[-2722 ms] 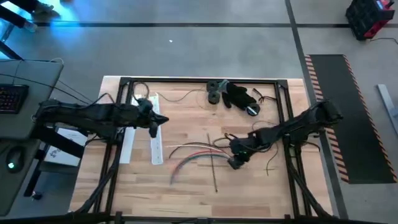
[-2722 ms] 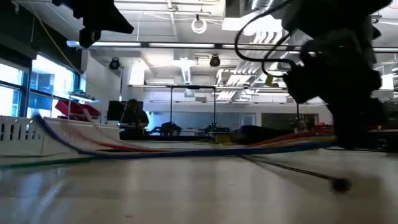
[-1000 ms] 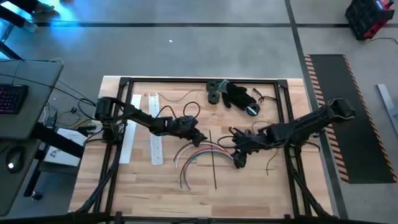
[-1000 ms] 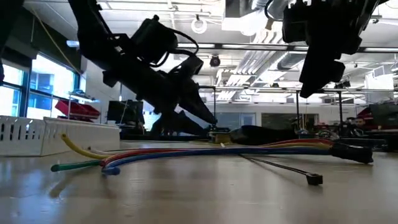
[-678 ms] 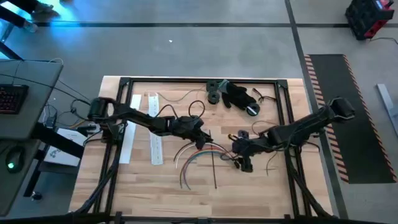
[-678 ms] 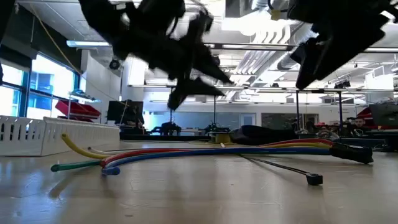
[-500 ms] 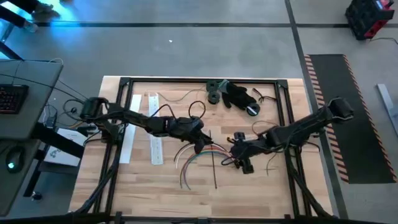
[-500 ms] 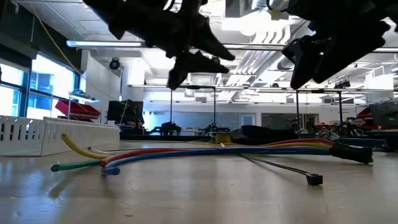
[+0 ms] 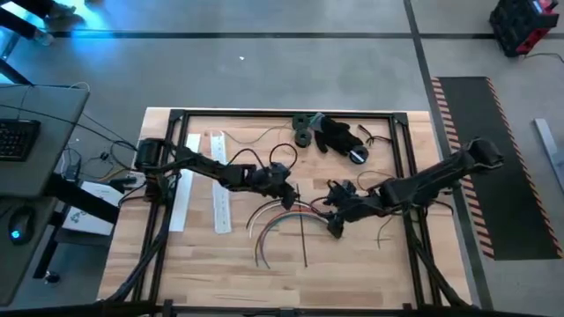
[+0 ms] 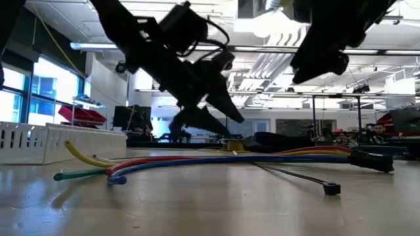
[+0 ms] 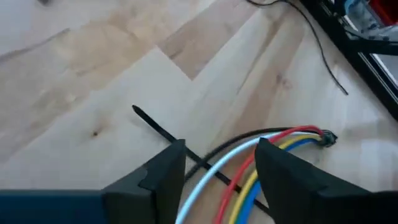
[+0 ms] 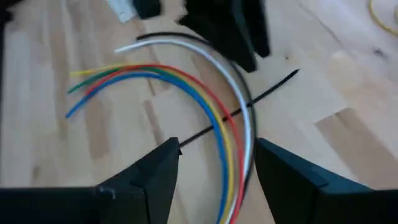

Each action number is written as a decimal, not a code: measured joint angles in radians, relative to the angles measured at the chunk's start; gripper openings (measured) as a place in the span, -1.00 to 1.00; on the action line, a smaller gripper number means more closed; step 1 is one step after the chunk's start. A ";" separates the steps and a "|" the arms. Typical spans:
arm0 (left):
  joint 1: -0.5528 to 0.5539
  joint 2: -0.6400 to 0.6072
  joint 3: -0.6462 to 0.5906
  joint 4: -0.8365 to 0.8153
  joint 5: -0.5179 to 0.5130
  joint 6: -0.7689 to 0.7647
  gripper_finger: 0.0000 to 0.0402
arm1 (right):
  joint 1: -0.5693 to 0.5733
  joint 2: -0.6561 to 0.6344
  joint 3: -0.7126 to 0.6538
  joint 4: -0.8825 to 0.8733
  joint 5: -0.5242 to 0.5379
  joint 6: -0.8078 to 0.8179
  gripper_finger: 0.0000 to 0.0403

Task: Ziptie cables
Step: Wrap the cables together using a black zip tie

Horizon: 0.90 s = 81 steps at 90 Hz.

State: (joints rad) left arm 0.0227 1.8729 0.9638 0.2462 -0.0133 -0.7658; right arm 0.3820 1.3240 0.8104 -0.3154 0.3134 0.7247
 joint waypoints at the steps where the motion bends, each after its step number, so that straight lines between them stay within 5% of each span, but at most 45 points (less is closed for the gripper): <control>1: 0.000 0.000 0.000 0.001 0.008 0.000 -0.09 | 0.002 0.000 0.000 0.001 -0.007 0.000 -0.04; 26: 0.009 -0.012 0.015 0.002 0.122 -0.035 -0.19 | 0.047 0.015 0.000 0.049 -0.078 -0.112 -0.04; 54: -0.093 -0.119 0.081 0.007 0.215 -0.071 -0.39 | 0.036 0.219 0.020 0.186 -0.448 -0.567 -0.04; 69: -0.146 -0.178 0.081 -0.032 0.214 -0.112 -0.43 | 0.081 0.382 0.151 0.183 -0.459 -0.884 -0.04; 81: -0.181 -0.215 0.080 -0.103 0.214 -0.121 -0.44 | 0.110 0.514 0.267 0.089 -0.355 -1.045 -0.04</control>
State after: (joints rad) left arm -0.1579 1.6574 1.0443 0.1429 0.2005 -0.8871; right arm 0.4917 1.8380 1.0776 -0.2261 -0.0420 -0.3208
